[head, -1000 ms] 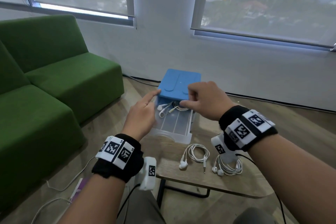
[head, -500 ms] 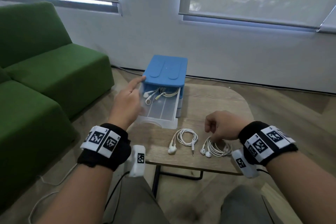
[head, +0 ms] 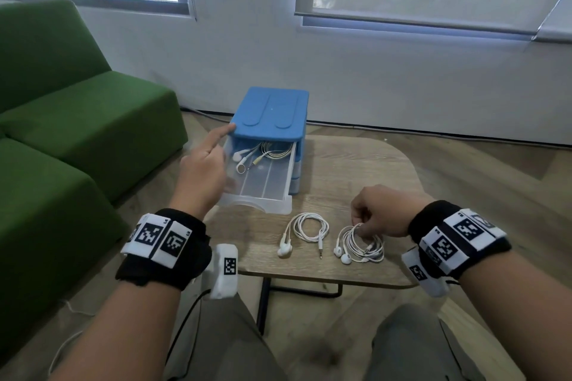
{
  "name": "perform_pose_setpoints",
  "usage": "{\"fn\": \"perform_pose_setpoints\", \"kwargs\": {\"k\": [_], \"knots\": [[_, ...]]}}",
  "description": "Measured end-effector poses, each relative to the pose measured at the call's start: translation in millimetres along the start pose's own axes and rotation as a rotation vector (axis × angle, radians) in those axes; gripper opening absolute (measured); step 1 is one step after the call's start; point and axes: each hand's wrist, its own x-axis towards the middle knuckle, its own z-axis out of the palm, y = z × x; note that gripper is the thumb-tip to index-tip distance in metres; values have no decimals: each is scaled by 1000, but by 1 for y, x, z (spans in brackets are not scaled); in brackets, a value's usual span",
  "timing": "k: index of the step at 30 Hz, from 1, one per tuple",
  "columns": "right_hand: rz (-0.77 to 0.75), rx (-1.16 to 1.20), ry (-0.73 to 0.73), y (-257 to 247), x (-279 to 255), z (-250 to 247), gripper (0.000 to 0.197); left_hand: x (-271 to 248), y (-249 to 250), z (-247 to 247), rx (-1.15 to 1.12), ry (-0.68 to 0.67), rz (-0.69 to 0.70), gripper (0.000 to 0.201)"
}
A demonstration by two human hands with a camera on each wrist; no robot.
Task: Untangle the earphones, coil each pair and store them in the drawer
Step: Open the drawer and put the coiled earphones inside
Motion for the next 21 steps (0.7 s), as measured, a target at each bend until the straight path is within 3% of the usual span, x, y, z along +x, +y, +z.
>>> {"fn": "perform_pose_setpoints", "kwargs": {"k": [10, 21], "knots": [[-113, 67, 144, 5, 0, -1, 11, -1, 2, -2, -18, -3, -8, 63], [-343, 108, 467, -30, -19, -92, 12, -3, 7, -3, -34, -14, -5, 61]]}}
